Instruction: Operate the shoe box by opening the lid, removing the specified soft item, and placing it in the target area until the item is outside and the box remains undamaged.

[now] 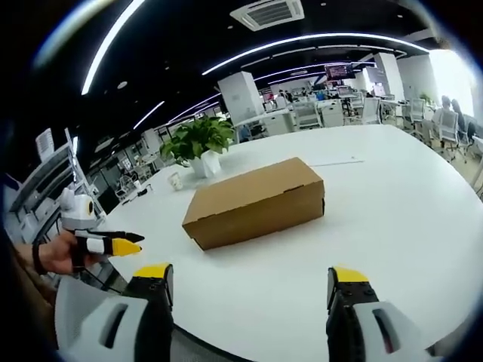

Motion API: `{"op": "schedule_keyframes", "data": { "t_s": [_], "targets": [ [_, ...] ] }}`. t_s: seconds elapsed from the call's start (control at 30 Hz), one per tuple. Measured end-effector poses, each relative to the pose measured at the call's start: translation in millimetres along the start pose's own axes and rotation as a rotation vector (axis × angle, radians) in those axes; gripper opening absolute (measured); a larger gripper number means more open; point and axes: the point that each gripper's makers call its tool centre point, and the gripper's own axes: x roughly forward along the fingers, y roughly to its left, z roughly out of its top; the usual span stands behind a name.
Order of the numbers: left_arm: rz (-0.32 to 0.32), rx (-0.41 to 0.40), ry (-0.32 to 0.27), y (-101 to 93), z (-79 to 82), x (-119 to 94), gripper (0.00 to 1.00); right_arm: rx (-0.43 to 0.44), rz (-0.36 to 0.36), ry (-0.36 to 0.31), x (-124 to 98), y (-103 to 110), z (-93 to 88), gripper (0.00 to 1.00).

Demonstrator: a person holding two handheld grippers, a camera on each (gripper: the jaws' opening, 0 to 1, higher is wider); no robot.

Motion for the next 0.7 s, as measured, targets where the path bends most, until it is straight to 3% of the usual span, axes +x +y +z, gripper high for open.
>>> {"op": "schedule_keyframes", "data": {
  "t_s": [0.37,0.7],
  "targets": [
    [-0.018,0.017,0.002,-4.4,17.3,21.1,0.71,-0.053,0.022,0.005,24.0,-27.5,28.5,0.82],
    [-0.024,0.061,0.034,3.1,24.0,50.2,0.71,-0.120,0.064,0.064,59.4,-48.2,41.3,0.82]
  ]
}}
